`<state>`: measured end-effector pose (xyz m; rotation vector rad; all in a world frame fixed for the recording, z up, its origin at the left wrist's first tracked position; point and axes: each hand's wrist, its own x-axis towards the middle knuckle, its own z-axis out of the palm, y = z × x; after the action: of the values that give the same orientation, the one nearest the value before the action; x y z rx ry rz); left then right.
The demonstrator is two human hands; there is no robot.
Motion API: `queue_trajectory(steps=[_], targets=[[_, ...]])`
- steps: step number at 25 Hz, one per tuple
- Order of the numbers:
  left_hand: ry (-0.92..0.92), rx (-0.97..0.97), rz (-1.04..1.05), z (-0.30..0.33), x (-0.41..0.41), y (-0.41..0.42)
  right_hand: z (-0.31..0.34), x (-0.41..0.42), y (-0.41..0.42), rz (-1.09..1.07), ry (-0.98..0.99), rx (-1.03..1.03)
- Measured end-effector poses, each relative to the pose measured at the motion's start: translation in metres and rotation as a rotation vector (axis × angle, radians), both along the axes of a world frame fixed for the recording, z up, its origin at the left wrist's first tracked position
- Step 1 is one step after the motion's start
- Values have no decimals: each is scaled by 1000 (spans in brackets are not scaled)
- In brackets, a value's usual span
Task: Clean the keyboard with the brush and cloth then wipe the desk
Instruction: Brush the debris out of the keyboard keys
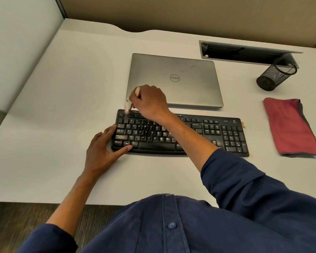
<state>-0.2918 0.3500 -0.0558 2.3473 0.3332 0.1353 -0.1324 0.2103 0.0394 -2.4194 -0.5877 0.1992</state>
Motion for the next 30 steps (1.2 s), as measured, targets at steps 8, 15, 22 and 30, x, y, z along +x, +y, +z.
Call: queue_trajectory(steps=[8, 15, 22, 30], targets=[[-5, 3, 3, 2, 0, -1, 8, 7, -9, -3, -108, -131], [1, 20, -14, 1, 2, 0, 1, 5, -22, 26, 131, -15], [7, 16, -7, -1, 1, 0, 20, 21, -36, -25, 41, -131], [4, 22, -11, 3, -1, -1, 6, 9, -45, 123, 104, -129]])
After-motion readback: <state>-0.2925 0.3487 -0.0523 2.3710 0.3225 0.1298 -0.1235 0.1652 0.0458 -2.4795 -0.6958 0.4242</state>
